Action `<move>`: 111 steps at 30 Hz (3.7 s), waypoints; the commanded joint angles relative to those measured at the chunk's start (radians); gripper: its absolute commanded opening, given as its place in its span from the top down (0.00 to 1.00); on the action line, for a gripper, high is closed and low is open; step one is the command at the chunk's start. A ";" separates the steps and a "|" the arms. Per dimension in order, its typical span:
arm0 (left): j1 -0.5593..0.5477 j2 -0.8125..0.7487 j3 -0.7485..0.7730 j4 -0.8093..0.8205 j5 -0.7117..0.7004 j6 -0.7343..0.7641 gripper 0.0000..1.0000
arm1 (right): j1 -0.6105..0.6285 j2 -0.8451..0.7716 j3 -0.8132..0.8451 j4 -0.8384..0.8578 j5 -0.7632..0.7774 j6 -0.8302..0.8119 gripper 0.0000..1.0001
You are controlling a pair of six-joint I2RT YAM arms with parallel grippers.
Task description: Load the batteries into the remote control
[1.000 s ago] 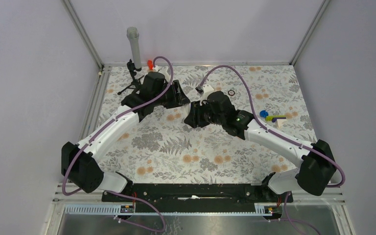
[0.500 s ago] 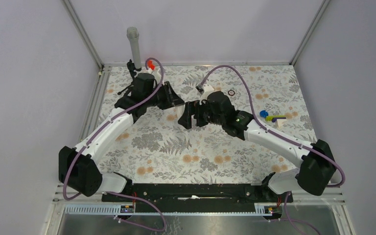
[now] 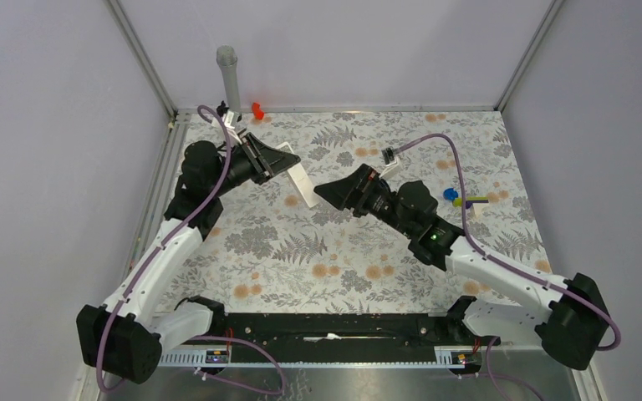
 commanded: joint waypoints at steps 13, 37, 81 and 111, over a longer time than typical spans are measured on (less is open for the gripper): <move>0.000 -0.118 -0.164 0.488 -0.030 -0.360 1.00 | 0.000 0.192 0.085 0.379 -0.037 0.235 0.16; 0.001 -0.139 -0.164 0.638 -0.212 -0.580 1.00 | -0.001 0.282 0.006 0.390 -0.225 0.043 0.56; 0.003 -0.120 -0.246 0.667 -0.078 -0.460 1.00 | -0.053 0.323 0.125 0.495 -0.223 0.252 0.18; 0.007 -0.118 -0.199 0.565 -0.179 -0.518 1.00 | -0.056 0.300 0.051 0.218 -0.177 0.267 0.58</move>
